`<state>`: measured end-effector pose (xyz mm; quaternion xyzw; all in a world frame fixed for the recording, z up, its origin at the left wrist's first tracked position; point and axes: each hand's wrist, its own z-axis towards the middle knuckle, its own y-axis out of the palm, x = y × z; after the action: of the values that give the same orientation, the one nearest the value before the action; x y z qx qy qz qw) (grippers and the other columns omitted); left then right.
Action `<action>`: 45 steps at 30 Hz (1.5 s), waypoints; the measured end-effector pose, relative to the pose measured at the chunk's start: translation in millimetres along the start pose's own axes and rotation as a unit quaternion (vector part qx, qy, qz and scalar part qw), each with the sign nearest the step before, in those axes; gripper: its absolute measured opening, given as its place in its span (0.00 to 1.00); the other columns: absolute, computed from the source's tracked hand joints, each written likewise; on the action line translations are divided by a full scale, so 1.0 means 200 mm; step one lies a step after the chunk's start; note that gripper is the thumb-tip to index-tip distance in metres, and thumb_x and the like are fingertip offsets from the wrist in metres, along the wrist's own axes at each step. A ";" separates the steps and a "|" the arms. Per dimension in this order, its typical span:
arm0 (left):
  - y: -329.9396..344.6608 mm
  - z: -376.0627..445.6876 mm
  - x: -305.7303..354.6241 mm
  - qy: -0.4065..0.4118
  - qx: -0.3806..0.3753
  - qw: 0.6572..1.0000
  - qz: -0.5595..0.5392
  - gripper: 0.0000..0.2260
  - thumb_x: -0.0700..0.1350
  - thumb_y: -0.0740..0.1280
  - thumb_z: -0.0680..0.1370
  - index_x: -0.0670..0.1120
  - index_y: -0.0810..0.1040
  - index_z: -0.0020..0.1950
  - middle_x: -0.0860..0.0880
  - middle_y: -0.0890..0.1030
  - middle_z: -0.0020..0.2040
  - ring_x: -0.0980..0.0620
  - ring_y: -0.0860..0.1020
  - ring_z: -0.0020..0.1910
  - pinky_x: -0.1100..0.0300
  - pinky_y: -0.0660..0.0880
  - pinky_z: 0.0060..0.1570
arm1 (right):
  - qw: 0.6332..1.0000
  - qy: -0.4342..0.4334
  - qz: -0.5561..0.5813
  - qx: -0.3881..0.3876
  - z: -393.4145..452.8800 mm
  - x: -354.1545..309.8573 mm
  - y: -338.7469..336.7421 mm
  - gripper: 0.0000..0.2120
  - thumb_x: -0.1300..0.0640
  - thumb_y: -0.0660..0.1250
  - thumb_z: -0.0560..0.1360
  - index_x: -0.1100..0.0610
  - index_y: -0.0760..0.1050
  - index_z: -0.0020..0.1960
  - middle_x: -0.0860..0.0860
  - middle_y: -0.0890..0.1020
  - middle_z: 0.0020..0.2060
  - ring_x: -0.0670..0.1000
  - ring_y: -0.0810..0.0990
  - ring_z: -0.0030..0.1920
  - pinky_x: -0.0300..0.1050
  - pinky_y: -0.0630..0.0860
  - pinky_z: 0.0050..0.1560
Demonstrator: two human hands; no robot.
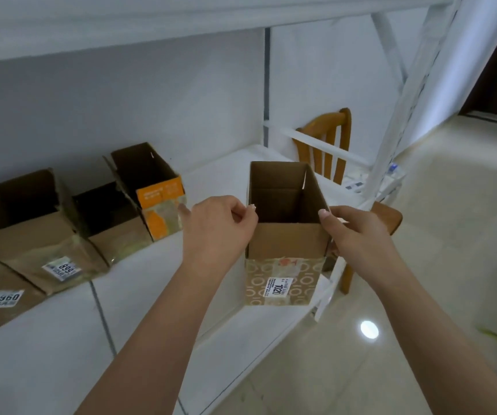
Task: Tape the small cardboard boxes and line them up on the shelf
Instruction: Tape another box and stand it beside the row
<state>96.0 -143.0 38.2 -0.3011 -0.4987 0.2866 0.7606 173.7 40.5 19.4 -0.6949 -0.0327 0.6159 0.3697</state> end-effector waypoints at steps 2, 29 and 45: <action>0.03 0.05 0.00 -0.022 0.018 0.999 0.020 0.12 0.53 0.65 0.78 0.50 0.81 0.37 0.55 0.80 0.34 0.53 0.78 0.40 0.40 0.66 0.65 | 0.999 -0.013 -0.013 -0.028 0.13 -0.01 0.00 0.21 0.39 0.57 0.80 0.49 0.75 0.65 0.44 0.82 0.45 0.49 0.82 0.49 0.57 0.80 0.55; 0.34 0.45 -0.06 -0.187 0.074 0.964 0.176 0.17 0.56 0.56 0.82 0.49 0.80 0.47 0.49 0.83 0.43 0.47 0.80 0.49 0.39 0.49 0.71 | 0.953 -0.164 -0.088 -0.238 0.99 0.09 0.24 0.38 0.37 0.75 0.66 0.47 0.65 0.71 0.46 0.82 0.54 0.49 0.82 0.50 0.53 0.79 0.54; 0.04 0.67 -0.64 -0.153 -0.043 0.907 0.391 0.19 0.49 0.66 0.79 0.53 0.70 0.70 0.49 0.75 0.65 0.43 0.64 0.73 0.28 0.43 0.69 | 0.914 -0.284 -0.257 -0.131 1.09 -0.13 0.62 0.22 0.55 0.71 0.74 0.55 0.65 0.62 0.53 0.78 0.50 0.55 0.79 0.47 0.45 0.71 0.42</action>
<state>-74.1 -208.7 -0.2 -0.4572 -0.4628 0.5817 0.4884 -75.3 39.9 -20.9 -0.5007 -0.3940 0.6611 0.3964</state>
